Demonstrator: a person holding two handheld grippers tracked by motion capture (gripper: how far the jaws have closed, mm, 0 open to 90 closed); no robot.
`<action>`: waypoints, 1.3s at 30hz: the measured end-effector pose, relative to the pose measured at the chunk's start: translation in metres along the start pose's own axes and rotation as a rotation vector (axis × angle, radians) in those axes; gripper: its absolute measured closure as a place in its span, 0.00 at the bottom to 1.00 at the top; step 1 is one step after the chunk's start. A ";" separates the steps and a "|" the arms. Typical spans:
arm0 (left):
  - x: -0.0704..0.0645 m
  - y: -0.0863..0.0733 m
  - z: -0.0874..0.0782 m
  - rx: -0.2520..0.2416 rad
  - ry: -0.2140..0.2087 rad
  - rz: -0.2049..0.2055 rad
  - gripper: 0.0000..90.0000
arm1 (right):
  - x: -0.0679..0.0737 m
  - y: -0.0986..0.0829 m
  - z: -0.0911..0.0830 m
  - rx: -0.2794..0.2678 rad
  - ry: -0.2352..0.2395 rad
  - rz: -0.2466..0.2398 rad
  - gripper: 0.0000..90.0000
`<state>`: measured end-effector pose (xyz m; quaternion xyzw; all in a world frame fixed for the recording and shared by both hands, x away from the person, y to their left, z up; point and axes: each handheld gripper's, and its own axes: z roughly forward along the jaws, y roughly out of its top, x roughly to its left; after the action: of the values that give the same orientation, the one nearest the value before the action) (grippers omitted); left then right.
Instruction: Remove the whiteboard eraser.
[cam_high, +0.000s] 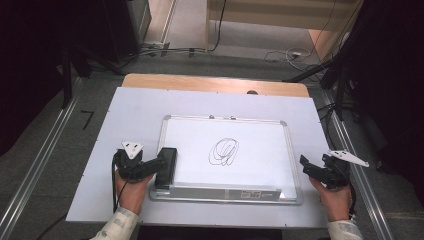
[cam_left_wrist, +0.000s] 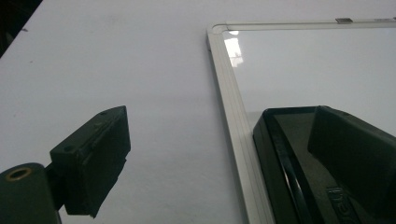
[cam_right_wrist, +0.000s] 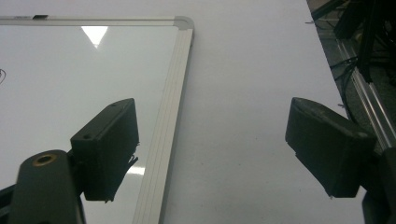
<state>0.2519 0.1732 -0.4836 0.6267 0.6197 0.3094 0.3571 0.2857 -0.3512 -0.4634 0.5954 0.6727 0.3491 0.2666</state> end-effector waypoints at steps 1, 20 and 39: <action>-0.001 0.000 0.001 0.000 -0.006 0.003 0.07 | 0.000 0.000 0.000 0.000 0.001 -0.001 0.18; -0.026 0.001 0.011 0.053 -0.080 0.061 0.15 | 0.001 0.000 0.000 0.006 -0.001 -0.002 0.18; -0.042 -0.005 0.019 0.124 -0.081 0.165 0.26 | 0.001 -0.001 0.001 0.010 0.000 -0.007 0.19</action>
<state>0.2633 0.1301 -0.4959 0.7085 0.5689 0.2735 0.3157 0.2857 -0.3504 -0.4644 0.5943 0.6766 0.3449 0.2648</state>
